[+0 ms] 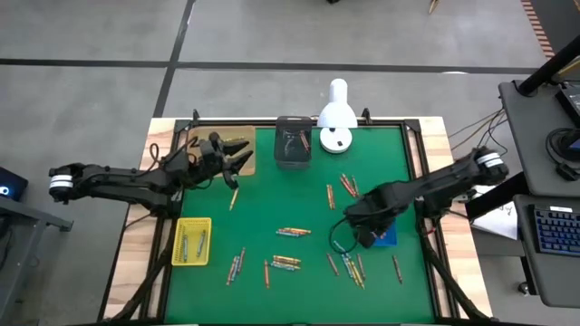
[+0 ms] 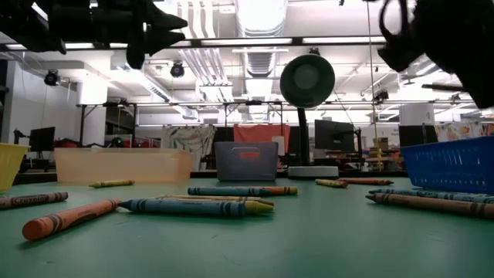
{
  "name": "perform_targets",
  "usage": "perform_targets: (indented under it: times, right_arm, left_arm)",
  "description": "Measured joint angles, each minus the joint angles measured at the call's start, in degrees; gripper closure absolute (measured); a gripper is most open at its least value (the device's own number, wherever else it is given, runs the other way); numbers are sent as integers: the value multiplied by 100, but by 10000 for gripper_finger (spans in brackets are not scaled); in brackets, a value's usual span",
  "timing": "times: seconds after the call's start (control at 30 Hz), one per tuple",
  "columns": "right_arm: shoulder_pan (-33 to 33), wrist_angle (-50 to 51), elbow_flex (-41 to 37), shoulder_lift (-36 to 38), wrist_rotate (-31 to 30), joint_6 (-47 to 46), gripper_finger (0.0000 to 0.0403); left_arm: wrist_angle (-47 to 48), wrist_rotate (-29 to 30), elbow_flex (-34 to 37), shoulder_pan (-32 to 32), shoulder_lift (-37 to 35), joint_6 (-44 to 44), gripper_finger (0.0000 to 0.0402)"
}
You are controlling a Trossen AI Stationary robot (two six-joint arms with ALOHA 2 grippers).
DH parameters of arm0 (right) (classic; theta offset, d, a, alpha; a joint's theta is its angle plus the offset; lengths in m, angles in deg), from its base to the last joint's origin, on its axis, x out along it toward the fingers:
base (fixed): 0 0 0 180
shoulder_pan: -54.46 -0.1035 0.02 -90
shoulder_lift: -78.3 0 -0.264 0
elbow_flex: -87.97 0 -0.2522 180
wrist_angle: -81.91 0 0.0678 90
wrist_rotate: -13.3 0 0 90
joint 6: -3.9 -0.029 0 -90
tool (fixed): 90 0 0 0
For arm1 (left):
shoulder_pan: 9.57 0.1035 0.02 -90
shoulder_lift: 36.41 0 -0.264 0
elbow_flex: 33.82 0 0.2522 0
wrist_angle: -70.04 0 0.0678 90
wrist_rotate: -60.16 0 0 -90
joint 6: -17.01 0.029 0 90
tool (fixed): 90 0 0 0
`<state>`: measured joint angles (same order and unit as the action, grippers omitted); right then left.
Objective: Sort crayons
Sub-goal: Put the orange crayon into the blue bin
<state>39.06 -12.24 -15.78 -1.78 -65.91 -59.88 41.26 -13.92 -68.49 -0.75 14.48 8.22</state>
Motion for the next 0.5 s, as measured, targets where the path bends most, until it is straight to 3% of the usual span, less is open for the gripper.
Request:
perform_targets:
  times: [0.27, 0.5]
  right_arm:
    - [38, -563, -1186, 632, -942, -1120, 385]
    - [40, -955, -1375, 691, -1098, -1008, 306]
  left_arm:
    - [355, -5, 2, -15, 29, -624, 247]
    - [366, -5, 0, -15, 49, -703, 247]
